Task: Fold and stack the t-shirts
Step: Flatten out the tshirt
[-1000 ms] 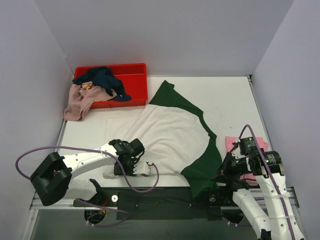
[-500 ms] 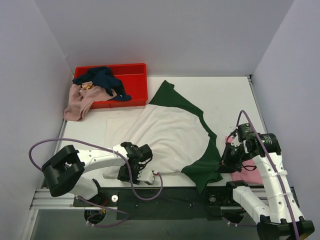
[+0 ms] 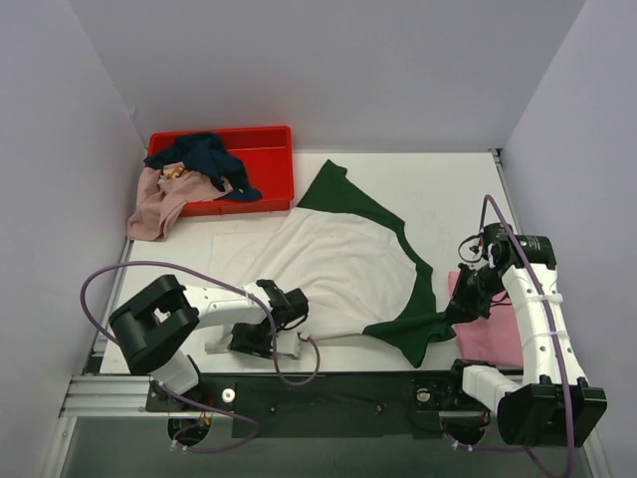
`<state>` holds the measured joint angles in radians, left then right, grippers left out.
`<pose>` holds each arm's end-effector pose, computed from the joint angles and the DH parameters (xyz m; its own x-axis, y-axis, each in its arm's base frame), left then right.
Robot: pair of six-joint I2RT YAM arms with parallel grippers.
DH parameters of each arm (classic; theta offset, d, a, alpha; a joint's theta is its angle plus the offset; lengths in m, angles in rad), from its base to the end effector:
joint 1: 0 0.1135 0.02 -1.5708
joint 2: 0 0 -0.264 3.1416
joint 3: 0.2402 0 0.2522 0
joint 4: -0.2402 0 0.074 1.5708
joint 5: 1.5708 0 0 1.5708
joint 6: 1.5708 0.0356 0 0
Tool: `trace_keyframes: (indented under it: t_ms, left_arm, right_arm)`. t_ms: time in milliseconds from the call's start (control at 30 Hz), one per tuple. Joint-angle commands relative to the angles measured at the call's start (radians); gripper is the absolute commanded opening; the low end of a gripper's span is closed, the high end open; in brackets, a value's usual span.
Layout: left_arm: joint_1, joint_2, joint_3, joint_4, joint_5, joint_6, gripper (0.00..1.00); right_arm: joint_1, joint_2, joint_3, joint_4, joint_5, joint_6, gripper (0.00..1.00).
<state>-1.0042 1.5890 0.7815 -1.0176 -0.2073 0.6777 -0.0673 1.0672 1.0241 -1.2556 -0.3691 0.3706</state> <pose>0.1190 -0.1734 0.1366 0.1304 0.9381 0.3209 0.9906 -0.1369 -0.0026 0.1692 0.0015 0.2909 -0.9081 0.3998 -0.1247 0.3164 0.8500 0.4212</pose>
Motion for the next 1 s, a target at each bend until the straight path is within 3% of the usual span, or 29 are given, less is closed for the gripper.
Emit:
trace_keyframes:
  t_ms: [0,233,433,500,567,600,633,667,867,967]
  left_arm:
    - [0.048,-0.007,0.016,-0.021,-0.006,-0.026,0.53]
    - [0.055,0.014,0.051,-0.053,0.120,0.106,0.59]
    - [0.056,0.097,0.030,0.011,0.071,0.016,0.58]
    - [0.055,0.091,0.015,0.040,0.057,-0.006,0.54]
    - [0.055,0.094,0.002,0.065,0.048,-0.032,0.40]
    - [0.055,0.094,-0.005,0.070,0.046,-0.044,0.23]
    - [0.056,0.086,-0.008,0.073,0.040,-0.047,0.15]
    - [0.058,0.077,-0.008,0.071,0.037,-0.050,0.00]
    - [0.119,-0.050,0.036,-0.007,0.081,-0.061,0.00]
    - [0.205,-0.121,0.083,-0.042,0.088,-0.052,0.00]
  right_arm:
    - [-0.009,0.030,0.065,-0.013,0.035,-0.035,0.00]
    - [-0.009,0.072,0.108,0.007,0.027,-0.039,0.00]
    - [-0.009,0.100,0.137,0.027,0.021,-0.038,0.00]
    - [-0.014,0.106,0.146,0.035,0.021,-0.036,0.00]
    - [-0.023,0.114,0.165,0.042,0.015,-0.029,0.00]
    - [-0.026,0.114,0.172,0.041,0.001,-0.025,0.00]
    - [-0.032,0.109,0.189,0.042,-0.004,-0.015,0.00]
    - [-0.032,0.097,0.198,0.039,-0.011,-0.006,0.00]
    - [-0.029,0.008,0.119,0.021,-0.073,0.039,0.00]
    - [-0.022,0.005,0.113,0.053,-0.077,0.034,0.00]
